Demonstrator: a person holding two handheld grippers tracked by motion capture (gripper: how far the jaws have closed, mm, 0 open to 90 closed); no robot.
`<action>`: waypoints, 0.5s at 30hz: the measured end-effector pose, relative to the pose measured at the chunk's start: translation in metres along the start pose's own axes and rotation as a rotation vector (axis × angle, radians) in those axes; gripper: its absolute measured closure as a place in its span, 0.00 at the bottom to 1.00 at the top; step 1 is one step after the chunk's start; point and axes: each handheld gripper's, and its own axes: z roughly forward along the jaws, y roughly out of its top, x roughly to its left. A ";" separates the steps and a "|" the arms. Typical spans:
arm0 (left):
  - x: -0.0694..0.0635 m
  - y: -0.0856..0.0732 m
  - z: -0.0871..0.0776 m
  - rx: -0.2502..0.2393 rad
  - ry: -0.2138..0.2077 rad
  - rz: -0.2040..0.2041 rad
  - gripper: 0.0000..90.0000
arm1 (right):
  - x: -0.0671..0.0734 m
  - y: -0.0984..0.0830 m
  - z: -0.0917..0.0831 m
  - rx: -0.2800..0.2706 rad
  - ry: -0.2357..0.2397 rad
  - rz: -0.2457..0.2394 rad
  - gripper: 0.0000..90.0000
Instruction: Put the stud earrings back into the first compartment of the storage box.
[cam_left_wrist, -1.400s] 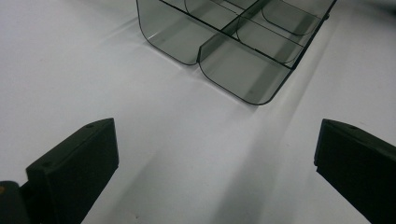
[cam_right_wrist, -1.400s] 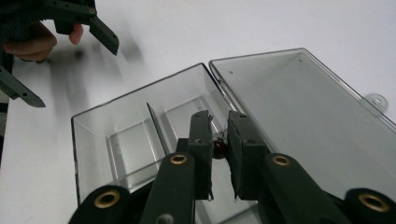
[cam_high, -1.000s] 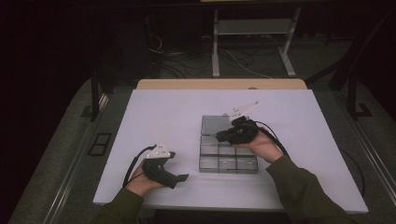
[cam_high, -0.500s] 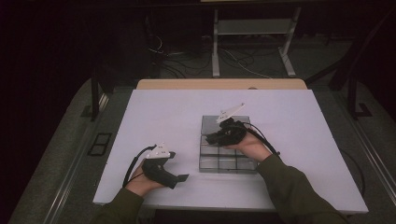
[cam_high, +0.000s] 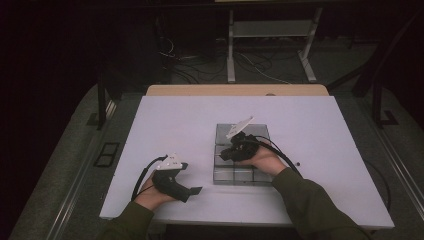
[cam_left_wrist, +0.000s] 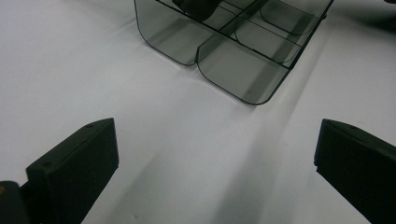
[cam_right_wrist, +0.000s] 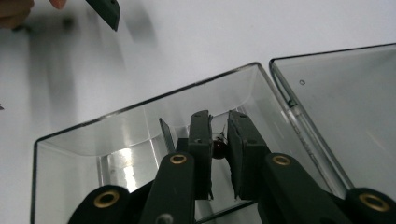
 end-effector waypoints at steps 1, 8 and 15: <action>0.000 0.000 0.000 0.000 0.000 0.000 0.00 | 0.001 0.000 0.001 0.001 0.006 0.010 0.88; 0.000 0.000 0.000 -0.002 -0.001 -0.003 0.00 | 0.000 -0.002 0.003 0.017 -0.002 -0.006 0.83; 0.000 0.000 0.000 -0.003 0.000 -0.005 0.00 | -0.002 -0.002 -0.003 -0.007 -0.006 0.015 0.68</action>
